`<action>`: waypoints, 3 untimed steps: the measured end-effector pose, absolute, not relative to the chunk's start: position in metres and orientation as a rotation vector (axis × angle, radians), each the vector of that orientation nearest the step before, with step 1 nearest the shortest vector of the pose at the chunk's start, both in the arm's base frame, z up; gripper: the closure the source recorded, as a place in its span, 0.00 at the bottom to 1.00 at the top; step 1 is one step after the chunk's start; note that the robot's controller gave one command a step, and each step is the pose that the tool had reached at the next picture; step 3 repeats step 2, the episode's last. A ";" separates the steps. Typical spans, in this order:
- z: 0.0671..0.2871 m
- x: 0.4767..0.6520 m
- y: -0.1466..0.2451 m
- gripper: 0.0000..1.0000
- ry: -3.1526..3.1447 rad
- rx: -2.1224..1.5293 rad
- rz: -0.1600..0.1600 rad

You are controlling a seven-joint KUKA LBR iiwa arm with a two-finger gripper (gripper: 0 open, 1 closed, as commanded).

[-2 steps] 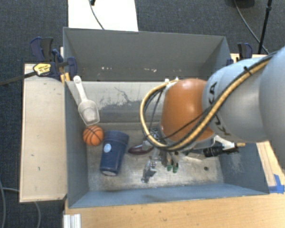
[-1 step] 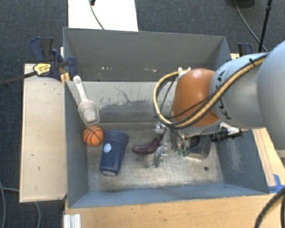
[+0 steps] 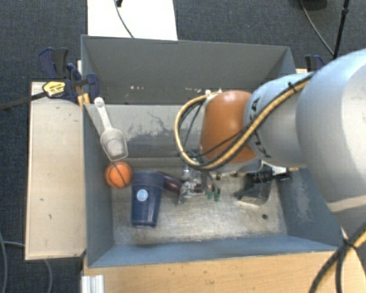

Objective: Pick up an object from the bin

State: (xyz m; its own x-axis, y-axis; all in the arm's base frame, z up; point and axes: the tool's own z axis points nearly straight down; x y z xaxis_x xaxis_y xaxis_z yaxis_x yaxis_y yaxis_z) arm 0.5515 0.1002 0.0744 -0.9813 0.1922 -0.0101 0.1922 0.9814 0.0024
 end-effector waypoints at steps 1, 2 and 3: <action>0.074 0.551 0.100 1.00 3.117 0.303 0.002; 0.205 0.558 0.103 1.00 3.121 0.328 0.002; 0.205 0.558 0.103 1.00 3.121 0.328 0.002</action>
Offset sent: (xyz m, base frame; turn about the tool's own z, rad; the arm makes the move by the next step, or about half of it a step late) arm 0.0061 0.0027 0.1302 0.0193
